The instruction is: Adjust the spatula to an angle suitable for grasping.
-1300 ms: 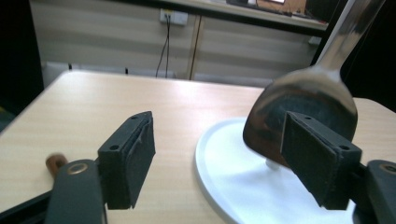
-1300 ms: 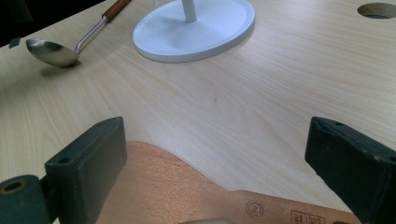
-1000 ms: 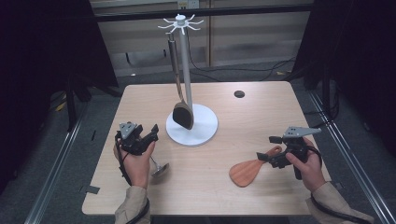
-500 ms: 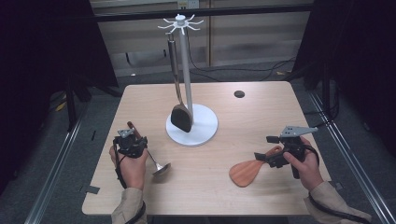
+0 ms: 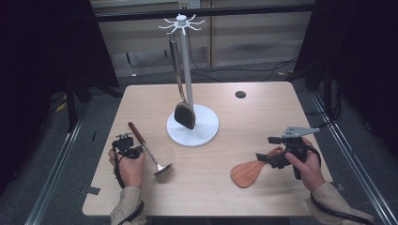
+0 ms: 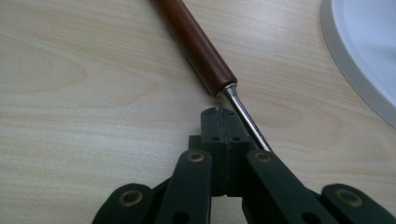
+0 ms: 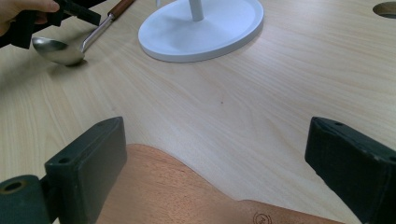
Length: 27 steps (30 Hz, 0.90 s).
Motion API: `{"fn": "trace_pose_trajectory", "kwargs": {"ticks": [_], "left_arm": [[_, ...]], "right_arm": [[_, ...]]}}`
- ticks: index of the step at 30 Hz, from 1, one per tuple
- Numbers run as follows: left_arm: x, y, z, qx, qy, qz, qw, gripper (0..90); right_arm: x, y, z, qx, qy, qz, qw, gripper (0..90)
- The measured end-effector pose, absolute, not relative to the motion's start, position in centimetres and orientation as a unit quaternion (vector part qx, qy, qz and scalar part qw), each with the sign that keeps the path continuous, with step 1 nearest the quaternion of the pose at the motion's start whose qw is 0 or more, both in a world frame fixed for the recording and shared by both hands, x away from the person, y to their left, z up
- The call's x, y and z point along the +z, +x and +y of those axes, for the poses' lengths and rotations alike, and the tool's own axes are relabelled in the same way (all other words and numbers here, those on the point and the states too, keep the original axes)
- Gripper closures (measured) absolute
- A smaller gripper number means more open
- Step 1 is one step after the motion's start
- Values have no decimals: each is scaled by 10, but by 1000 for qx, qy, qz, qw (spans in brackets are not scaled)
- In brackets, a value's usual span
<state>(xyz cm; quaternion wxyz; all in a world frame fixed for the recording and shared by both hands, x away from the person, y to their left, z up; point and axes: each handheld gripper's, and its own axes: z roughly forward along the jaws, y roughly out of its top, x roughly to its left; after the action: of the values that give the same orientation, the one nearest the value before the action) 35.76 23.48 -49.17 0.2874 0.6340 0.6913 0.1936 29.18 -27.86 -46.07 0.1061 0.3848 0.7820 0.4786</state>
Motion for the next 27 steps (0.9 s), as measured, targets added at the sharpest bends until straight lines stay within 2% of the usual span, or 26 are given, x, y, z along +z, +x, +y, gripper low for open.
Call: {"fn": "trace_pose_trajectory", "kwargs": {"ticks": [16, 27], "left_arm": [[-495, 378, 226, 200, 664, 662, 284, 900], [-496, 387, 220, 181, 677, 649, 296, 900]], "right_arm": [[-464, 288, -284, 475, 391, 781, 107, 50], [-464, 286, -289, 474, 394, 780, 111, 50]]}}
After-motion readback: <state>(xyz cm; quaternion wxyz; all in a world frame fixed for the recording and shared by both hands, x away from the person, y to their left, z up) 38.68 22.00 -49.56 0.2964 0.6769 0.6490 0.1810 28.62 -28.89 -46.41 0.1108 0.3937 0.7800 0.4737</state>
